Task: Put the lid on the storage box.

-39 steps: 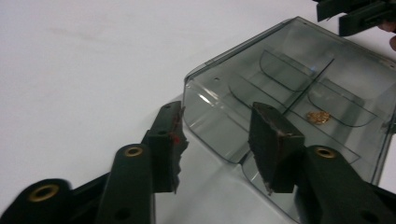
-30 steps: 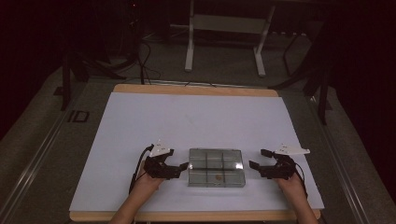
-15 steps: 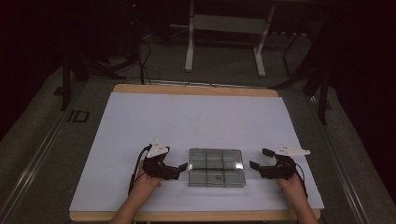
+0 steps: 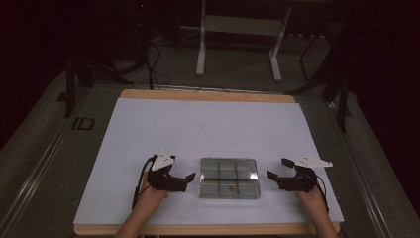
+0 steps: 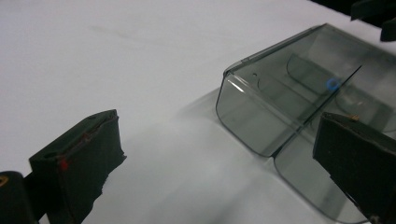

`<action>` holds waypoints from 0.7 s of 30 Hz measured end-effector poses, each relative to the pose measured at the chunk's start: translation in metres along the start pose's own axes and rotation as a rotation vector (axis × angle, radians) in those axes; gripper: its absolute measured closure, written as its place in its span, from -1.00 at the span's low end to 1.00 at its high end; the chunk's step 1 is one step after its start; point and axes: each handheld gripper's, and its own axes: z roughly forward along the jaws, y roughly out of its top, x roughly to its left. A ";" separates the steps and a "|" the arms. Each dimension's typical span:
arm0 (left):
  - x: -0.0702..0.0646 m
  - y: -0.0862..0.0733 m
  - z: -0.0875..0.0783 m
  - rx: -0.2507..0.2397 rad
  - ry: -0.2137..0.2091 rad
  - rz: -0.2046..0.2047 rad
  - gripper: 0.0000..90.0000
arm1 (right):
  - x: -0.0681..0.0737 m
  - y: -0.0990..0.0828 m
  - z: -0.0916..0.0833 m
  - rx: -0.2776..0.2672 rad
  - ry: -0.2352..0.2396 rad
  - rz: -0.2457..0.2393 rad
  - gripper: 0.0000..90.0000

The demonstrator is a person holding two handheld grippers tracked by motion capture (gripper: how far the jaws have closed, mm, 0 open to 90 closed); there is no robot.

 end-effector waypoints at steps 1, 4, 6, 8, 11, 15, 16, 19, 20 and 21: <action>-0.001 0.000 0.000 0.000 0.001 0.002 -0.96 | 0.000 0.000 -0.001 0.001 -0.003 -0.004 -0.68; 0.001 -0.002 -0.002 -0.009 -0.005 -0.008 -0.96 | 0.000 -0.001 -0.003 0.006 -0.020 -0.014 -0.68; 0.003 -0.004 -0.004 -0.008 -0.002 -0.012 -0.96 | -0.001 -0.003 -0.004 0.004 -0.022 -0.012 -0.68; 0.004 -0.005 -0.006 -0.009 0.006 -0.015 -0.96 | -0.002 -0.004 -0.006 0.001 -0.026 -0.003 -0.68; 0.006 -0.009 -0.009 -0.009 0.013 -0.025 -0.96 | -0.004 -0.008 -0.009 -0.001 -0.035 0.007 -0.68; 0.008 -0.012 -0.013 -0.011 0.024 -0.035 -0.96 | -0.007 -0.011 -0.014 0.000 -0.053 0.014 -0.68; 0.009 -0.013 -0.014 -0.016 0.026 -0.035 -0.96 | -0.007 -0.012 -0.015 -0.003 -0.058 0.014 -0.68; 0.010 -0.015 -0.018 -0.018 0.042 -0.032 -0.95 | -0.010 -0.015 -0.020 -0.004 -0.076 0.023 -0.68; 0.011 -0.016 -0.019 -0.018 0.039 -0.033 -0.95 | -0.010 -0.016 -0.021 -0.007 -0.081 0.027 -0.68; 0.012 -0.017 -0.020 -0.024 0.037 -0.037 -0.96 | -0.011 -0.017 -0.022 -0.006 -0.084 0.031 -0.68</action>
